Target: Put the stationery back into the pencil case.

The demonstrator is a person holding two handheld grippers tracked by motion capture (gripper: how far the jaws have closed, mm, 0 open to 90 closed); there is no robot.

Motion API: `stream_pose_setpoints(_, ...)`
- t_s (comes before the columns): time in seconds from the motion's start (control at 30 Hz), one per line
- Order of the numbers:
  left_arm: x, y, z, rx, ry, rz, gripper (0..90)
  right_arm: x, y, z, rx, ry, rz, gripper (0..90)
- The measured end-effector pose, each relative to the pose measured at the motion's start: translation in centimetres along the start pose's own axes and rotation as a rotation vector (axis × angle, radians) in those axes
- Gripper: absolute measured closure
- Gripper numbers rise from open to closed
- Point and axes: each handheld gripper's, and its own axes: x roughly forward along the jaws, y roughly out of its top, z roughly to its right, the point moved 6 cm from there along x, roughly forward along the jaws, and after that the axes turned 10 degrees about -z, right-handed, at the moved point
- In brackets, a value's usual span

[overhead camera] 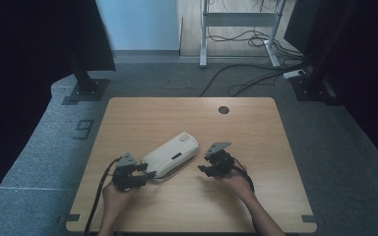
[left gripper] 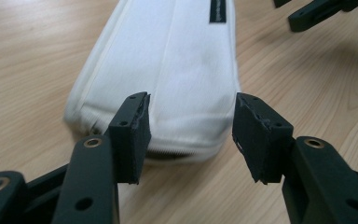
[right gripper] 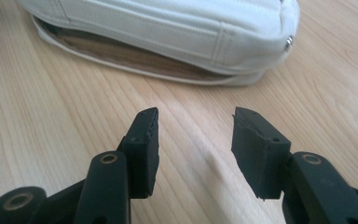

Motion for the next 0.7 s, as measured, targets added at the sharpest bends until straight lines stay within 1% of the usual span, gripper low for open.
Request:
stream_pose_setpoints(0.1,-0.1,-0.6,-0.4,-0.018,0.006,-0.015,45.7,-0.4,-0.6,0.1,0.001,-0.001,-0.005,49.3)
stream_pose_setpoints(0.23,0.5,-0.9,-0.9,-0.035,0.012,-0.035,44.9,-0.9,-1.3,0.3,0.01,-0.007,0.002,48.8)
stream_pose_setpoints(0.37,1.0,-0.5,-1.3,-0.051,0.006,-0.003,44.6,-1.3,-2.0,0.6,0.022,-0.01,0.006,48.5)
stream_pose_setpoints(0.4,1.1,-0.4,-1.4,-0.05,0.007,-0.009,44.6,-1.4,-2.2,0.7,0.024,-0.011,0.005,48.2)
stream_pose_setpoints(0.43,1.3,-0.2,-1.5,-0.045,0.017,-0.013,44.6,-1.4,-2.4,0.8,0.025,-0.012,0.007,48.0)
stream_pose_setpoints(0.53,1.9,0.7,-1.4,-0.017,0.047,-0.027,44.6,-1.6,-3.0,1.2,0.037,-0.014,0.005,47.7)
stream_pose_setpoints(0.63,2.6,1.6,-1.3,-0.006,0.048,-0.03,44.5,-1.7,-3.5,1.4,0.057,-0.018,0.007,47.4)
stream_pose_setpoints(0.7,2.7,2.0,-1.1,-0.002,0.046,-0.025,43.0,-1.8,-3.8,1.6,0.062,-0.018,0.01,47.0)
